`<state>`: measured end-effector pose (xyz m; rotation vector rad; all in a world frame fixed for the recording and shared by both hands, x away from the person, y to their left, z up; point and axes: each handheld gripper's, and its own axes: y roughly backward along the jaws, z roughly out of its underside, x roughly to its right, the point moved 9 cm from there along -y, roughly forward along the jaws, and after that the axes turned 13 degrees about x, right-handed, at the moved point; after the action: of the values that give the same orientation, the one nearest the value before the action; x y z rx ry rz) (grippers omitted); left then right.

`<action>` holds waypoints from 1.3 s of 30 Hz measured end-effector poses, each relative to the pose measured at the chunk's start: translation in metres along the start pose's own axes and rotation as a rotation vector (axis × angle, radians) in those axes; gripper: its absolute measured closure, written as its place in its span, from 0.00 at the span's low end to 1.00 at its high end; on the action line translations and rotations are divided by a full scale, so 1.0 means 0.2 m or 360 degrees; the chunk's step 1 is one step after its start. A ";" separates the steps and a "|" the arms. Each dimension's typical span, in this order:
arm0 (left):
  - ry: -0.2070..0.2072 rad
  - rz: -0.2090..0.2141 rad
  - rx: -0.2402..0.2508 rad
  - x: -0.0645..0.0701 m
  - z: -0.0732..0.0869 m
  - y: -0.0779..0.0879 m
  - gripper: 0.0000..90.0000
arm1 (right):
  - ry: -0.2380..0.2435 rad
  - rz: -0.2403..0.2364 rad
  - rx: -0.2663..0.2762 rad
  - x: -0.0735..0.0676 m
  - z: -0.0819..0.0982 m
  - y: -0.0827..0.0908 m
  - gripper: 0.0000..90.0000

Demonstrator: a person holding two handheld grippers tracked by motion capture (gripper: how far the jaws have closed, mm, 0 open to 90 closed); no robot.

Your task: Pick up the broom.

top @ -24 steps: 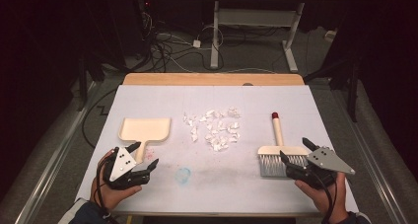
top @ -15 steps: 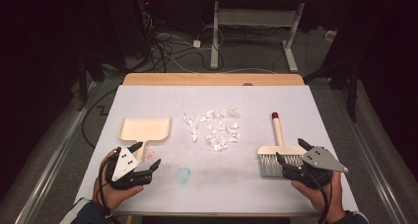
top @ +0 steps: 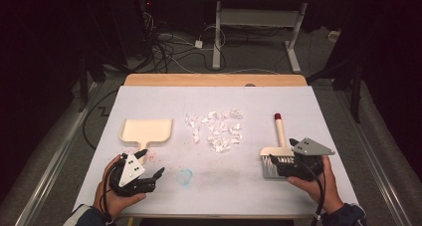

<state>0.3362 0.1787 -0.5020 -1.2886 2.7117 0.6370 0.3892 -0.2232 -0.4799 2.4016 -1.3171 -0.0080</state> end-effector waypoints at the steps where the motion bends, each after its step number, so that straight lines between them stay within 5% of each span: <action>1: 0.0001 0.0003 -0.0008 0.00 0.00 0.00 0.25 | -0.0013 0.0007 -0.0014 0.01 -0.01 -0.01 0.19; 3: -0.0008 0.0010 -0.0019 0.00 0.01 -0.01 0.25 | -0.0027 0.0106 -0.0121 0.07 0.00 -0.03 0.21; 7: -0.0005 0.0029 -0.0038 0.02 0.01 -0.02 0.25 | -0.0167 0.0165 -0.0284 0.15 0.02 -0.10 0.23; 8: -0.0013 0.0036 -0.0044 0.03 0.01 -0.02 0.25 | -0.0246 0.0165 -0.0360 0.20 0.02 -0.16 0.23; 12: -0.0044 0.0041 -0.0059 0.04 0.02 -0.03 0.25 | -0.0340 0.0258 -0.0521 0.33 0.05 -0.30 0.22; 16: -0.0032 0.0036 -0.0069 0.03 0.02 -0.02 0.25 | -0.0381 0.0337 -0.0685 0.40 0.16 -0.42 0.36; 19: -0.0031 0.0037 -0.0070 0.03 0.03 -0.02 0.25 | -0.0465 0.0349 -0.0666 0.40 0.19 -0.46 0.48; 22: -0.0032 0.0038 -0.0076 0.03 0.03 -0.02 0.25 | -0.0463 0.0359 -0.0625 0.39 0.19 -0.46 0.65; 31: -0.0050 0.0037 -0.0101 0.05 0.03 -0.02 0.25 | -0.0470 0.0373 -0.0625 0.38 0.18 -0.48 0.77; 39: -0.0050 0.0035 -0.0106 0.04 0.04 -0.02 0.25 | -0.0466 0.0335 -0.0583 0.38 0.17 -0.48 0.78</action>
<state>0.3330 0.1725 -0.5120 -1.2536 2.7048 0.7493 0.5027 -0.2508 -0.5307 1.9971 -1.5369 -0.5134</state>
